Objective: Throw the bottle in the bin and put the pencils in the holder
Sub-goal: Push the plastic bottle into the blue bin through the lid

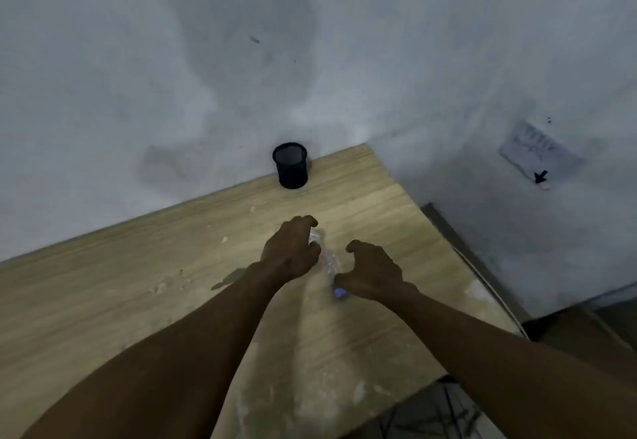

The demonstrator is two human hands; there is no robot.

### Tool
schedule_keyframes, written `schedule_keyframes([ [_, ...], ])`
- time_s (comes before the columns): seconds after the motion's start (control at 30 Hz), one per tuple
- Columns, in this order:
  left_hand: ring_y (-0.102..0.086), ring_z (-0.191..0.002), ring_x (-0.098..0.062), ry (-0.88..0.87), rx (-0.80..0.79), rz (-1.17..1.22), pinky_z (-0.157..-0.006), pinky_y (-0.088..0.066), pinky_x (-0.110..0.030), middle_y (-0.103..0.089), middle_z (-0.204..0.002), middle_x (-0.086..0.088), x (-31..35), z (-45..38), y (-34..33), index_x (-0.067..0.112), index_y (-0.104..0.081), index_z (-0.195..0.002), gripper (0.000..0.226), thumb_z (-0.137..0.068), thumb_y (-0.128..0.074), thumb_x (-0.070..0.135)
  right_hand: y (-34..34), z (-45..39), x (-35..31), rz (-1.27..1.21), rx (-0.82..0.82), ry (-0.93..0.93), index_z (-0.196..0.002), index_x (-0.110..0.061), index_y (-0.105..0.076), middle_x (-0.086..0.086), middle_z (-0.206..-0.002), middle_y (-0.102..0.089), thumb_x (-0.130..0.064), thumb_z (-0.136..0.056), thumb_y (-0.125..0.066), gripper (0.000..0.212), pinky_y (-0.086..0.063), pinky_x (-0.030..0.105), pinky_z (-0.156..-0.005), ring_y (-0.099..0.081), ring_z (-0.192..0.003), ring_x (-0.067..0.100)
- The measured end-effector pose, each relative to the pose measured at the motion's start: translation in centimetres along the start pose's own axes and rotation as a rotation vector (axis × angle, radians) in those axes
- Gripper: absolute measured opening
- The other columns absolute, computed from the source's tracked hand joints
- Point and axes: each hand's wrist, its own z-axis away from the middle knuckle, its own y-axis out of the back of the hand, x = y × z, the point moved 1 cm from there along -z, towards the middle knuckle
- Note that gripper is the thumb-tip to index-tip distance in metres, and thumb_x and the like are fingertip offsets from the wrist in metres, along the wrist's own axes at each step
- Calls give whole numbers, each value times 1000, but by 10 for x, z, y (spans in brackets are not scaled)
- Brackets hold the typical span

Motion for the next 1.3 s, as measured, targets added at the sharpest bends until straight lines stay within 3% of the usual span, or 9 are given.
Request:
schedule_keyframes([
  [0.1, -36, -133, -27, -36, -67, -105, -102, -38, -40, -46, -143, -7, -18, -26, -10, 14, -40, -141, 62, -82, -61, 16, -17, -25, 1, 5, -42, -32, -127, -17, -52, 2, -125, -61, -38, -66, -75, 68, -44, 30, -77, -58, -114, 23],
  [0.27, -10, -147, -30, -114, -221, -363, -116, -17, -45, -22, -157, -7, -34, -54, -35, 20, -26, -148, 88, -71, -67, 12, -48, -54, 8, 3, -70, -117, -130, -22, -45, 2, -126, -59, -50, -57, -79, 85, -48, 37, -88, -57, -115, 24],
  [0.37, -4, -148, -31, -124, -267, -459, -117, -8, -48, -16, -159, -7, -43, -63, -47, 22, -24, -149, 87, -74, -66, 14, -55, -63, 11, 26, -59, -143, -126, -22, -47, 1, -122, -61, -47, -60, -78, 77, -50, 38, -87, -58, -112, 24],
  [0.57, -26, -137, -28, -116, -165, -504, -109, -21, -48, -38, -143, -5, -50, -77, -60, 22, -39, -138, 62, -80, -60, 18, -56, -76, 17, 33, -34, -136, -121, -19, -55, 3, -118, -64, -39, -75, -72, 53, -50, 36, -87, -61, -109, 24],
  [0.77, -43, -123, -26, -116, -185, -539, -107, -22, -48, -49, -129, -4, -42, -77, -52, 23, -44, -130, 50, -82, -59, 29, -44, -65, 20, -39, 12, -135, -116, -20, -60, 4, -113, -67, -35, -74, -71, 46, -53, 37, -85, -64, -103, 25],
  [1.07, -59, -100, -27, -68, -154, -422, -88, -42, -42, -56, -116, -5, 4, -28, -39, 22, -47, -122, 56, -75, -60, 49, -8, -5, 41, -171, 147, -114, -121, -19, -60, 4, -112, -70, -35, -73, -75, 53, -56, 38, -82, -67, -98, 23],
  [1.3, -60, -93, -22, -54, -71, -311, -72, -40, -34, -64, -105, 1, 61, 60, -46, 24, -50, -118, 54, -73, -57, 53, 5, 83, 85, -372, 272, -50, -116, -16, -63, 0, -96, -66, -30, -74, -78, 46, -54, 32, -75, -62, -85, 18],
])
